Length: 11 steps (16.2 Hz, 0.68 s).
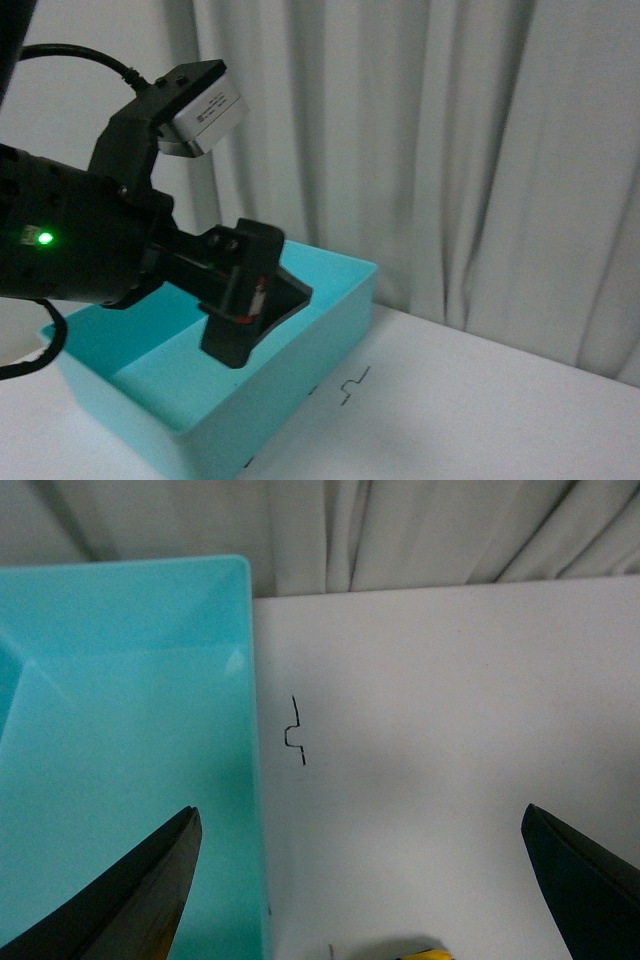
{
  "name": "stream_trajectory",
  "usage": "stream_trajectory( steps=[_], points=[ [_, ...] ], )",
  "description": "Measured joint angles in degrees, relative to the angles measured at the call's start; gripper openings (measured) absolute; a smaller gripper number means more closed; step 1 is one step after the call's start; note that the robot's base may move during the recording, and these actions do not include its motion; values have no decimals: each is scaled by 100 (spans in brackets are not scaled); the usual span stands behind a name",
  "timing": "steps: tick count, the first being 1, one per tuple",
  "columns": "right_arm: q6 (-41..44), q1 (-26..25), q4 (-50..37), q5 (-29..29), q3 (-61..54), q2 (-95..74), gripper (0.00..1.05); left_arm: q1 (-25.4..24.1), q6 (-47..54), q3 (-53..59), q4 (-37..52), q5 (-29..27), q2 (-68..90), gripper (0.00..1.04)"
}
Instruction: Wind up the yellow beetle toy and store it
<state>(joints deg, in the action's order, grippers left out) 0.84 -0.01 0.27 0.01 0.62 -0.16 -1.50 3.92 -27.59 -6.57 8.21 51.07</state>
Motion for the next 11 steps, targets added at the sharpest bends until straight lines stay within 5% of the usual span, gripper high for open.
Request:
stream_trajectory(
  steps=[4, 11],
  points=[
    [0, 0, -7, 0, 0, 0, 98, -315, 2688, -640, -743, 417, 988, 98],
    [0, 0, -7, 0, 0, 0, 98, 774, 6111, -767, -1687, -632, 2240, 98]
  ],
)
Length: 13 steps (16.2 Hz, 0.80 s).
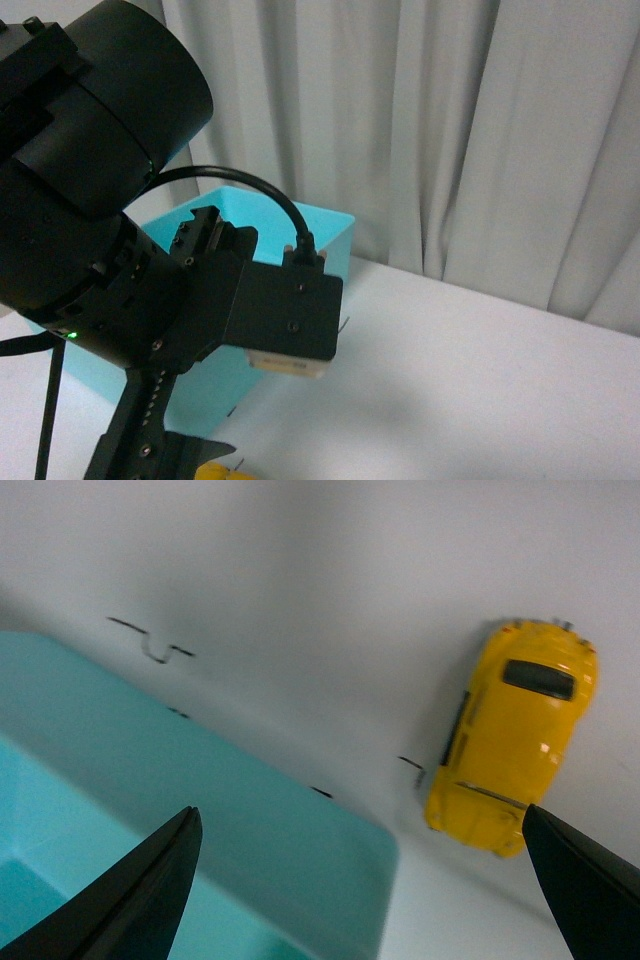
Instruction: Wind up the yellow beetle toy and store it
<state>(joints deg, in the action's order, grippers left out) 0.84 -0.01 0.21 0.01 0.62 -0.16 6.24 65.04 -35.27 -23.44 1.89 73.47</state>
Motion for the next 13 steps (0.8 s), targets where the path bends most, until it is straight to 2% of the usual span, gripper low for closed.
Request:
stream_trajectory(
  steps=[2, 5, 8, 13],
  points=[
    [0, 0, 0, 0, 0, 0, 98, 289, 138, 28, -407, -66, 203, 98],
    [0, 0, 0, 0, 0, 0, 98, 734, 146, 382, 35, -203, 527, 98],
    [0, 0, 2, 0, 0, 0, 98, 826, -9, 566, 577, -352, 1169, 98],
    [0, 0, 0, 0, 0, 0, 98, 756, -409, 544, 929, -385, 1624, 98]
  ],
)
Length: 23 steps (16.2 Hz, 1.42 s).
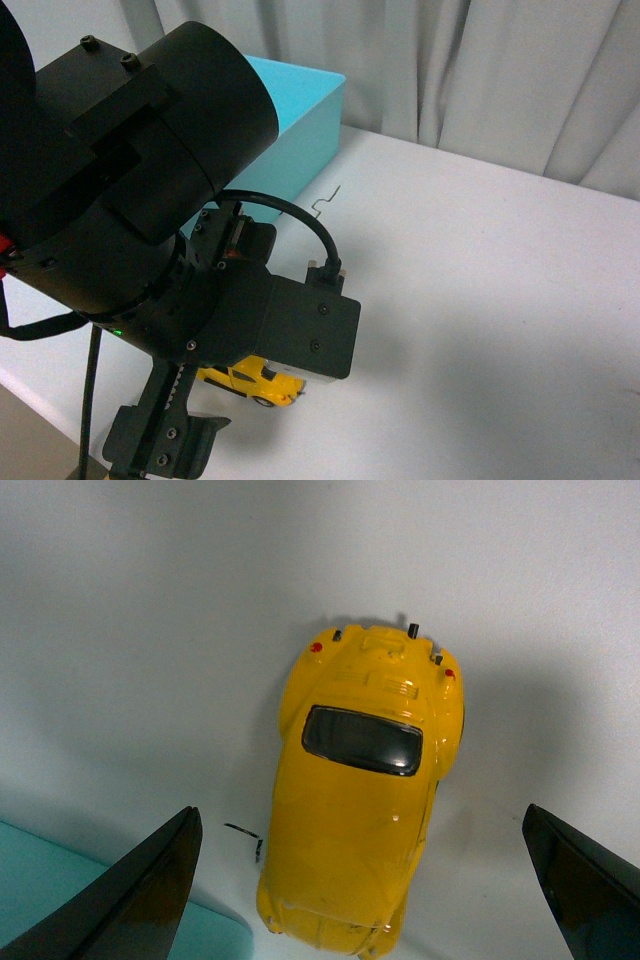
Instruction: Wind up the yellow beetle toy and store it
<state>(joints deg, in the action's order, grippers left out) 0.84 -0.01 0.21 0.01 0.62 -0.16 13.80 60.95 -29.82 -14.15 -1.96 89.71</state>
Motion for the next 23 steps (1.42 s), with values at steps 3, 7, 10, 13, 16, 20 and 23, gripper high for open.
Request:
stream_trajectory(
  steps=[3, 7, 10, 13, 16, 20, 23],
  points=[
    [0, 0, 0, 0, 0, 0, 98, 4, -81, 0, 149, -50, 136, 98],
    [0, 0, 2, 0, 0, 0, 98, 52, -118, -7, 264, -66, 308, 81],
    [0, 0, 2, 0, 0, 0, 98, 151, -254, -31, 345, -109, 391, 49],
    [0, 0, 2, 0, 0, 0, 98, 186, -385, -72, 295, -83, 350, 41],
    [0, 0, 0, 0, 0, 0, 98, 186, -575, -131, -22, 160, -15, 41],
    [0, 0, 0, 0, 0, 0, 98, -24, -1379, -866, -726, 1331, -1364, 40],
    [0, 0, 2, 0, 0, 0, 98, -1104, -2186, -1762, -321, 1834, -1897, 40]
  ],
)
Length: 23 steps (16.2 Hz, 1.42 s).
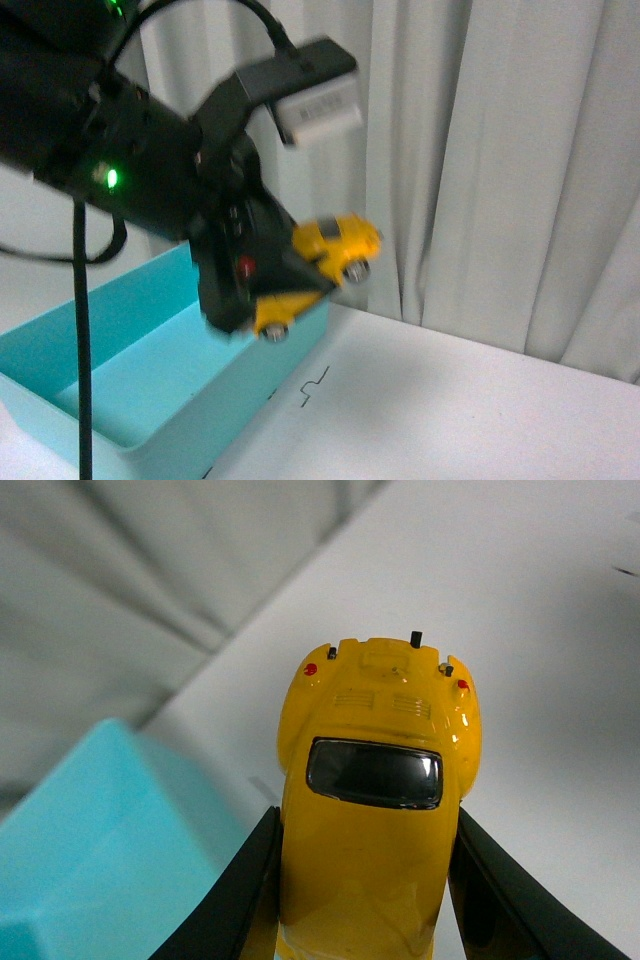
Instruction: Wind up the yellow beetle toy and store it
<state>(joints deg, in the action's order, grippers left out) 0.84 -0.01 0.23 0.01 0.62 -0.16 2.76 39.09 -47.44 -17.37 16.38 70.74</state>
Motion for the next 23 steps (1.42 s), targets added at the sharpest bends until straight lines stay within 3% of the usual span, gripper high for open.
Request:
stream_trajectory(
  steps=[3, 6, 11, 16, 23],
  points=[
    [0, 0, 0, 0, 0, 0, 98, -1235, -417, -332, 466, -1104, 649, 40],
    [0, 0, 0, 0, 0, 0, 98, -1886, -669, -323, 876, -2037, 1366, 40],
    [0, 0, -2, 0, 0, 0, 98, -2024, -1687, -654, 1427, -2426, 2608, 40],
    [0, 0, 0, 0, 0, 0, 98, -1895, -1790, -1117, 1784, -2684, 3744, 40],
    [0, 0, 0, 0, 0, 0, 98, -1832, -1805, -1655, 1233, -2559, 4695, 40]
  ],
)
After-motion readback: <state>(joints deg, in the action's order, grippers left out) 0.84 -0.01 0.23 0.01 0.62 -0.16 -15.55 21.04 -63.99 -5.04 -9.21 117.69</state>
